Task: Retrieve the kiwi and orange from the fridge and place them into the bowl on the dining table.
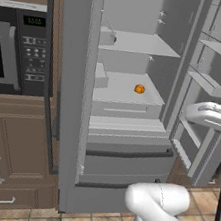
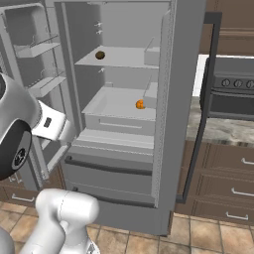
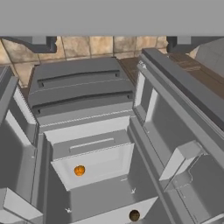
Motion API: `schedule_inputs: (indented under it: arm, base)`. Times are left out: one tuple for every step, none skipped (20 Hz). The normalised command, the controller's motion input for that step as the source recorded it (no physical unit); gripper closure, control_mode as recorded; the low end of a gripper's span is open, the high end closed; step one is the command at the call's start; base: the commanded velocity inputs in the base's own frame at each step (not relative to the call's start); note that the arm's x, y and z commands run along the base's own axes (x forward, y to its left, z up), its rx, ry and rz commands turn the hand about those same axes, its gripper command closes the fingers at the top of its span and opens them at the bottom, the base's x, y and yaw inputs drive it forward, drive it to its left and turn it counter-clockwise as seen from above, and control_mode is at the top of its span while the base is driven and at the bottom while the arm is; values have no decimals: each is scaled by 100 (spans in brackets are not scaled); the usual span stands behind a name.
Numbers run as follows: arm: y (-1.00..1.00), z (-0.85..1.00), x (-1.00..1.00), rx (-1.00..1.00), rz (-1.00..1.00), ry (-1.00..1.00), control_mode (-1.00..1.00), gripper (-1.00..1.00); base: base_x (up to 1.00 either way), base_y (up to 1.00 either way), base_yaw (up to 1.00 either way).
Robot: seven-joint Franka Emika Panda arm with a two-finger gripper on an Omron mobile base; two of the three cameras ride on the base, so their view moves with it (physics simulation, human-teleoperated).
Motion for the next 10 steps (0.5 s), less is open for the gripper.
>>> schedule_inputs:
  arm:
    - [0,-9,0,0,0,0,-100,-100]
    - [0,-6,0,0,0,0,-100,-100]
    - [0,-1,0,0,0,0,-100,-100]
    - [0,0,0,0,0,0,100,-100]
    - [0,0,0,0,0,0,100,-100]
    - [0,0,0,0,0,0,100,-100]
    - [0,0,0,0,0,0,100,-100]
    - [0,0,0,0,0,0,100,-100]
    - [0,0,0,0,0,0,100,-100]
    - [0,0,0,0,0,0,100,-100]
  base:
    - [0,0,0]
    - [0,0,0]
    - [0,0,0]
    - [2,0,0]
    - [23,-1,1]
    - [36,0,1]
    - [48,0,1]
    - [58,-3,1]
    - [64,-3,1]
    - [72,-1,0]
